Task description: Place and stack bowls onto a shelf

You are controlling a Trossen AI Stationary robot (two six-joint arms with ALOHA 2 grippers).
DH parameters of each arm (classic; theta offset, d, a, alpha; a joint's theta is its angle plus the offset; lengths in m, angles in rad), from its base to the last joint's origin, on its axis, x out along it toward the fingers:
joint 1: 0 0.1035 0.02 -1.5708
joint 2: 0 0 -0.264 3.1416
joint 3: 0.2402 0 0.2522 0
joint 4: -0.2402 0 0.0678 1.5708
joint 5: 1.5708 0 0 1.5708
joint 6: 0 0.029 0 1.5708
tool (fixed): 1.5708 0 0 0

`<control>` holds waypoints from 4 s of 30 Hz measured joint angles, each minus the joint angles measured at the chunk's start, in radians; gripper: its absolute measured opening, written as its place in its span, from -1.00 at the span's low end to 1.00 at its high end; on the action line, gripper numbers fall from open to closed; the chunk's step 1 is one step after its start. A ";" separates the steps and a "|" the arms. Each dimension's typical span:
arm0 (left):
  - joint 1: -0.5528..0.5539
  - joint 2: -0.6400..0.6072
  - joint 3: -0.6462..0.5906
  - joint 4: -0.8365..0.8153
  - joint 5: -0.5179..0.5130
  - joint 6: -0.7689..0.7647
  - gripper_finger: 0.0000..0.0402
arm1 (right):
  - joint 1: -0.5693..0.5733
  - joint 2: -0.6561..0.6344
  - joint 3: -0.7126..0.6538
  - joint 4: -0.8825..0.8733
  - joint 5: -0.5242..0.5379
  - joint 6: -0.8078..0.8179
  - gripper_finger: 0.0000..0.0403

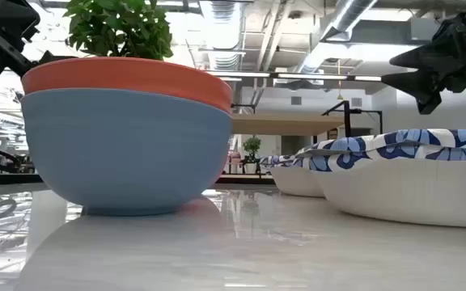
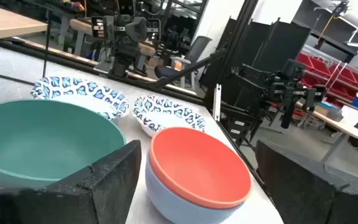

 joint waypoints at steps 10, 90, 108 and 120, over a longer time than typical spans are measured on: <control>0.000 0.000 0.000 0.000 0.000 -0.001 0.50 | 0.000 0.000 0.000 0.000 0.000 0.000 0.11; 0.000 0.002 0.000 0.015 -0.259 -0.653 0.50 | 0.000 0.000 -0.001 0.019 0.000 0.000 0.11; 0.000 0.002 0.000 0.015 -0.557 -0.900 0.50 | 0.000 0.002 -0.003 0.069 0.000 0.435 0.11; 0.000 0.003 0.000 0.047 -0.592 -0.890 0.50 | -0.026 0.002 0.012 0.033 0.003 0.614 0.11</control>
